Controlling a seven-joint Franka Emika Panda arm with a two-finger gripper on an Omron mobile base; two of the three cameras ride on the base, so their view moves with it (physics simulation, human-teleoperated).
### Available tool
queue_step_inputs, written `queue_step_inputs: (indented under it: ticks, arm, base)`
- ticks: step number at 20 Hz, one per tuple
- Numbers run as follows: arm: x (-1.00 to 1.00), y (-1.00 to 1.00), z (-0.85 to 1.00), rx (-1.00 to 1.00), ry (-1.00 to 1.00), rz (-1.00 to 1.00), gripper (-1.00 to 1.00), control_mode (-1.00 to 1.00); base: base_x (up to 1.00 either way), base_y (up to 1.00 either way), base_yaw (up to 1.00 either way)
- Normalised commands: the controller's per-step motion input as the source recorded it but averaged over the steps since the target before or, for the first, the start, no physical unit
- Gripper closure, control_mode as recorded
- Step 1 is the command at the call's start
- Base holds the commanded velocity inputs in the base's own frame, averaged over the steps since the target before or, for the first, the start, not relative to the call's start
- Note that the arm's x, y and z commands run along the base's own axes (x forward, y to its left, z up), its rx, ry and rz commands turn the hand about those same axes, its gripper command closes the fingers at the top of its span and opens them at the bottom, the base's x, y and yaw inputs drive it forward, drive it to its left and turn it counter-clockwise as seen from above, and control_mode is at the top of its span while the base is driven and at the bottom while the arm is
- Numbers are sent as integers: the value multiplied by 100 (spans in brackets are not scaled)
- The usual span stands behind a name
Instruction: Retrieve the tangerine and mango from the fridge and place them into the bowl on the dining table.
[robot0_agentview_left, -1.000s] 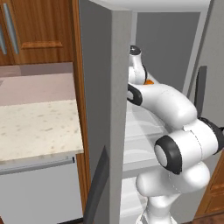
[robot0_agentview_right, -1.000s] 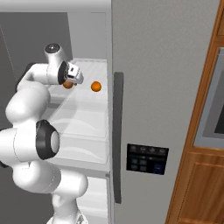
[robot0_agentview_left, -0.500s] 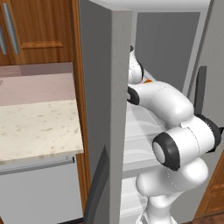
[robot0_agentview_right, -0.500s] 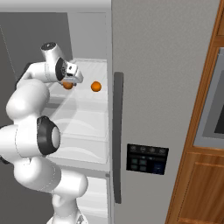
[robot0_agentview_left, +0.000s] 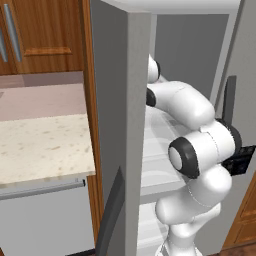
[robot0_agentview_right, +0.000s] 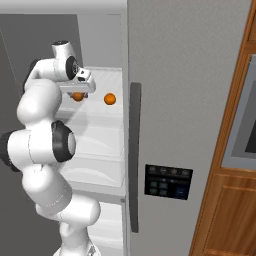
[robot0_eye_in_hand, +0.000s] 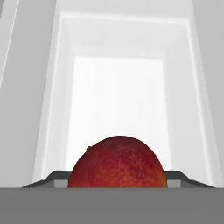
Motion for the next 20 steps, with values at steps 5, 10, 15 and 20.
queue_step_inputs:
  ticks: [5, 10, 15, 20]
  arm:
    - [-23, -18, -31, 6, -27, 0, 100, -100]
    - [-39, -22, -39, 24, -62, 0, 100, -100]
    - [-50, -33, -8, 24, -42, 0, 100, -100]
    - [-84, -47, 70, 17, -17, 0, 100, -100]
  base:
    - [0, 0, 0]
    - [0, 0, 0]
    - [0, 0, 0]
    - [0, 0, 0]
